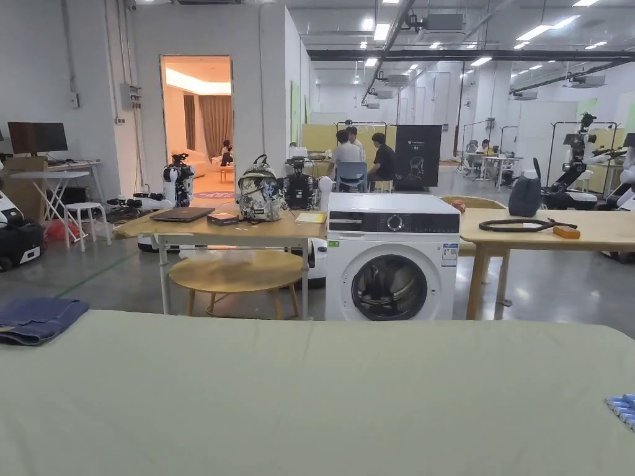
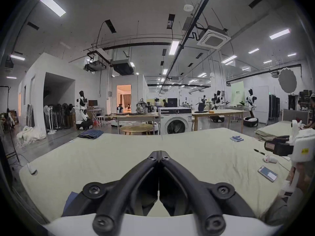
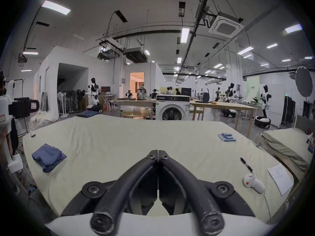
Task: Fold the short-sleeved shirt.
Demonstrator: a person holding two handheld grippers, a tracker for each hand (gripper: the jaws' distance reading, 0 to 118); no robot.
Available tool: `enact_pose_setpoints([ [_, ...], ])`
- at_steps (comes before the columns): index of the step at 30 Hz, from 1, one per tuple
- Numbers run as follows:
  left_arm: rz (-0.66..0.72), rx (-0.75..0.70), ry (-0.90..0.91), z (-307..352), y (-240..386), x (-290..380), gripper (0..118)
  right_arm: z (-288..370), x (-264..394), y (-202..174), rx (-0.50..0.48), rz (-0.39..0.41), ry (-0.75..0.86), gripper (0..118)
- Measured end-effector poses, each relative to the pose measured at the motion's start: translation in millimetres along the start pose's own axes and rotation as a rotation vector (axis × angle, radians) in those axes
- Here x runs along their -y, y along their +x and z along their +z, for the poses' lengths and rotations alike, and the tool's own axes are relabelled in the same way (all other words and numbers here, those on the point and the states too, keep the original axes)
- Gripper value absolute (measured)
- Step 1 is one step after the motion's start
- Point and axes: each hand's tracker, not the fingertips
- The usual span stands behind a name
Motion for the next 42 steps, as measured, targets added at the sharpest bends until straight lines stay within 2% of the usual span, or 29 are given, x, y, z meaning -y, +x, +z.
enact_pose_setpoints([
  [5, -0.01, -0.033, 0.028, 1.6, 4.8, -1.1, 0, 1.6, -1.1, 0.1, 0.009, 0.012, 0.017, 1],
  [6, -0.012, -0.033, 0.034, 1.9, 4.7, -1.4, 8, 1.8, -1.3, -0.2, 0.011, 0.022, 0.019, 13],
  [9, -0.006, -0.002, 0.023, -0.2, 2.0, -2.6, 52, 1.7, -1.6, -0.9, 0.008, 0.039, 0.018, 78],
  [12, -0.01, -0.009, 0.017, -3.0, 3.4, -0.6, 92, 0.3, -1.0, -5.0, 0.031, 0.058, 0.032, 104],
  [13, -0.008, -0.01, 0.02, -2.5, 4.3, -0.8, 96, 0.2, -1.0, -5.1, 0.03, 0.059, 0.032, 108],
  [25, -0.017, -0.001, 0.041, -0.7, 8.7, -1.8, 97, 0.8, -2.1, -1.8, 0.046, 0.009, 0.048, 109],
  [32, 0.006, -0.017, 0.033, -3.0, 6.3, 0.4, 97, 1.7, -2.6, -3.8, 0.052, 0.038, 0.042, 109],
  [37, 0.024, -0.024, 0.039, -1.7, 4.5, 0.3, 99, -3.3, -2.6, -5.0, 0.04, 0.021, 0.008, 109],
  [42, 0.024, -0.041, 0.023, -4.1, 3.0, 1.3, 99, -8.2, -5.7, 0.6, 0.026, -0.104, -0.026, 109],
])
